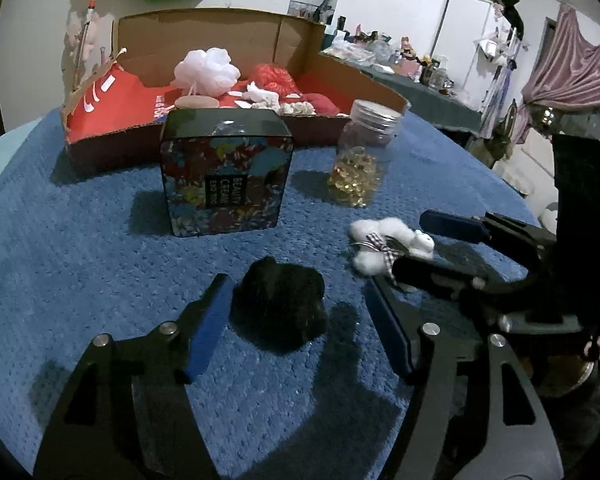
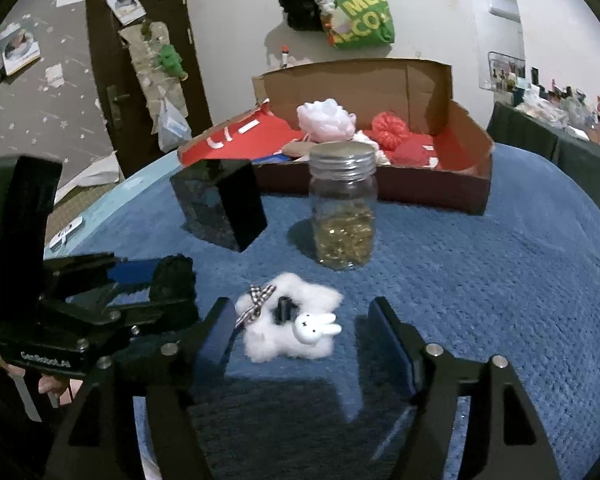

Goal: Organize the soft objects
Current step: 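Lift the sheep toy and black ball and carry them toward the box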

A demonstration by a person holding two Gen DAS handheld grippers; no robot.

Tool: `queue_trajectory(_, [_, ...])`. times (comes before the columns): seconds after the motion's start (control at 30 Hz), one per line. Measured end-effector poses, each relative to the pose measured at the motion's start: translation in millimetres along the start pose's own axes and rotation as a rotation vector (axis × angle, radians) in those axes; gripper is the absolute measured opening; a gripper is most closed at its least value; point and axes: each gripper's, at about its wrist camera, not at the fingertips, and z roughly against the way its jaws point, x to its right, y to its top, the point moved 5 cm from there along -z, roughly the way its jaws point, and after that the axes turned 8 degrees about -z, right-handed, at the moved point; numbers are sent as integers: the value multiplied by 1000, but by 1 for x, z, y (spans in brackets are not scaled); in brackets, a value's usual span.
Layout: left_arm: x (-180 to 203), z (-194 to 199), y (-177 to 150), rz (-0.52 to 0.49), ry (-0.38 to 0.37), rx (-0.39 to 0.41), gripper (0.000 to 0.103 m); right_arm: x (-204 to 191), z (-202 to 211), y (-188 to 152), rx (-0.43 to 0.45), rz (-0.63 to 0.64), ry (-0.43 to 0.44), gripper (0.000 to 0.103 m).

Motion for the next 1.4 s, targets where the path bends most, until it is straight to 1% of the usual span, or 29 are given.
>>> queue_trajectory(0.13, [-2,-5,0,7,5,-3,67,-6,-10,-6,-18,38,-9,72])
queue_trajectory(0.23, [-2,-5,0,-11,11,4,66,-7,-13,-8,-7,63,-34,72])
queue_trajectory(0.27, [-2,-5,0,-18,14,6,64,-7,-14,-8,-3,68,-38,71])
queue_trajectory(0.3, [-1,-5,-1,-22,15,9,57,-8,-14,-8,3,72,-40,68])
queue_trajectory(0.33, [-1,-5,-1,-28,16,15,50,-8,-15,-8,3,80,-44,59])
queue_trajectory(0.37, [0,-5,-2,-36,16,22,49,-8,-15,-9,2,84,-47,53])
queue_trajectory(0.4, [2,-4,-3,-40,16,24,49,-8,-16,-9,4,88,-50,53])
queue_trajectory(0.43, [2,-5,-3,-45,15,27,46,-8,-15,-9,10,89,-50,52])
queue_trajectory(0.5, [3,-5,-4,-51,19,27,35,-8,-13,-9,17,89,-47,51])
queue_trajectory(0.63, [5,-3,-3,-48,3,33,35,-8,-9,-9,28,83,-43,51])
queue_trajectory(0.77, [4,-4,-2,-49,7,34,34,-8,-5,-8,42,80,-43,50])
queue_trajectory(1.03, [2,0,0,-42,7,44,34,-6,-1,-6,45,70,-46,50])
queue_trajectory(1.2, [-5,5,3,-30,18,44,33,2,1,-3,38,48,-56,50])
queue_trajectory(1.4, [-25,16,7,-14,59,31,34,19,7,3,21,25,-88,50])
